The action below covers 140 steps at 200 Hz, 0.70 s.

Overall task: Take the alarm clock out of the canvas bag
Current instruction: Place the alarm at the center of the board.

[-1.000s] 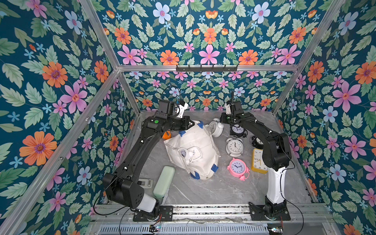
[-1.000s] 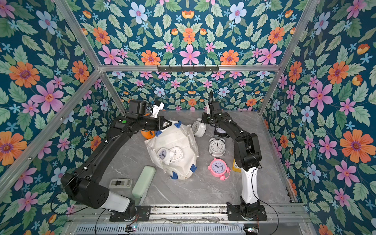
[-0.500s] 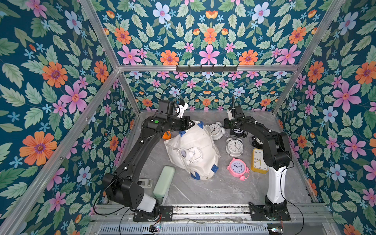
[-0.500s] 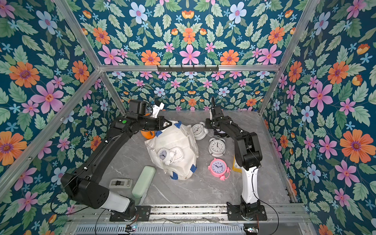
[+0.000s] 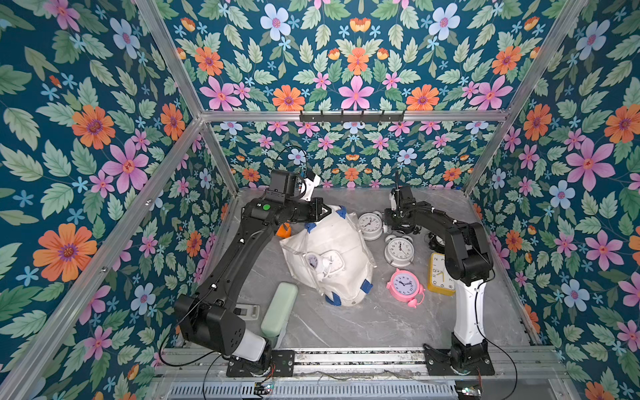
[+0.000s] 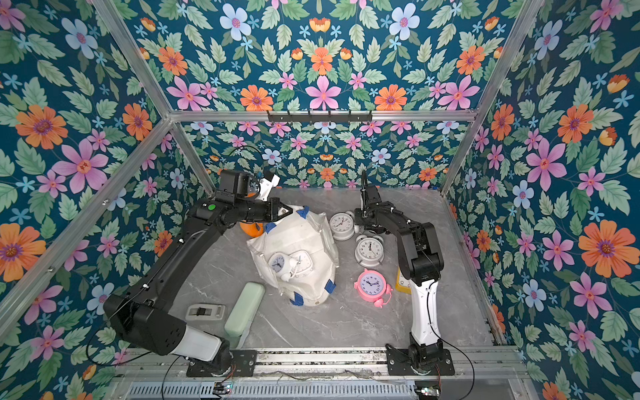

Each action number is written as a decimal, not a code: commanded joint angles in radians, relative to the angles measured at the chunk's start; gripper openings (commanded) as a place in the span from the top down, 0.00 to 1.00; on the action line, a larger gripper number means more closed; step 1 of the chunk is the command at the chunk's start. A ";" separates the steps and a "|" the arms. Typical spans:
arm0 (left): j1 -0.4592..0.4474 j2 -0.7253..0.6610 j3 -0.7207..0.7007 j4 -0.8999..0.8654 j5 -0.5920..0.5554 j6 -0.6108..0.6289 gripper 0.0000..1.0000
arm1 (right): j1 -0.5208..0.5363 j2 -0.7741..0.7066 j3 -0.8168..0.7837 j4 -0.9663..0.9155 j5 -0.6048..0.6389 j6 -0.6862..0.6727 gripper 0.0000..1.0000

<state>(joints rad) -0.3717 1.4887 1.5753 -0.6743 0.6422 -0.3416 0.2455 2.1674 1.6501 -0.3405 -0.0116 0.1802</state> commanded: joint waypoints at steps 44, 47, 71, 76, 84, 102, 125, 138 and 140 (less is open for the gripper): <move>0.002 -0.010 0.004 0.035 0.013 -0.008 1.00 | -0.065 0.015 0.041 -0.050 0.047 0.040 1.00; 0.002 -0.010 0.004 0.035 0.012 -0.007 1.00 | -0.066 0.015 0.042 -0.052 0.051 0.041 1.00; 0.002 -0.013 0.004 0.032 0.010 -0.009 1.00 | -0.076 0.022 0.070 -0.089 0.109 0.062 1.00; 0.002 -0.013 0.005 0.033 0.008 -0.009 1.00 | -0.080 0.026 0.075 -0.095 0.114 0.068 1.00; 0.002 -0.011 0.003 0.034 0.009 -0.010 1.00 | -0.086 0.037 0.093 -0.112 0.116 0.080 1.00; 0.002 -0.007 0.002 0.041 0.003 -0.020 1.00 | -0.098 0.078 0.161 -0.176 0.145 0.106 1.00; 0.002 -0.009 0.000 0.041 0.000 -0.024 1.00 | -0.099 0.126 0.237 -0.253 0.189 0.126 1.00; 0.002 -0.012 -0.003 0.039 -0.014 -0.022 1.00 | -0.100 0.128 0.240 -0.255 0.193 0.130 1.00; 0.002 -0.012 -0.005 0.039 -0.018 -0.022 1.00 | -0.099 0.127 0.239 -0.255 0.194 0.132 1.00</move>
<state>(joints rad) -0.3721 1.4876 1.5749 -0.6750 0.6266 -0.3538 0.1436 2.2868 1.8706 -0.5220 0.1215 0.2829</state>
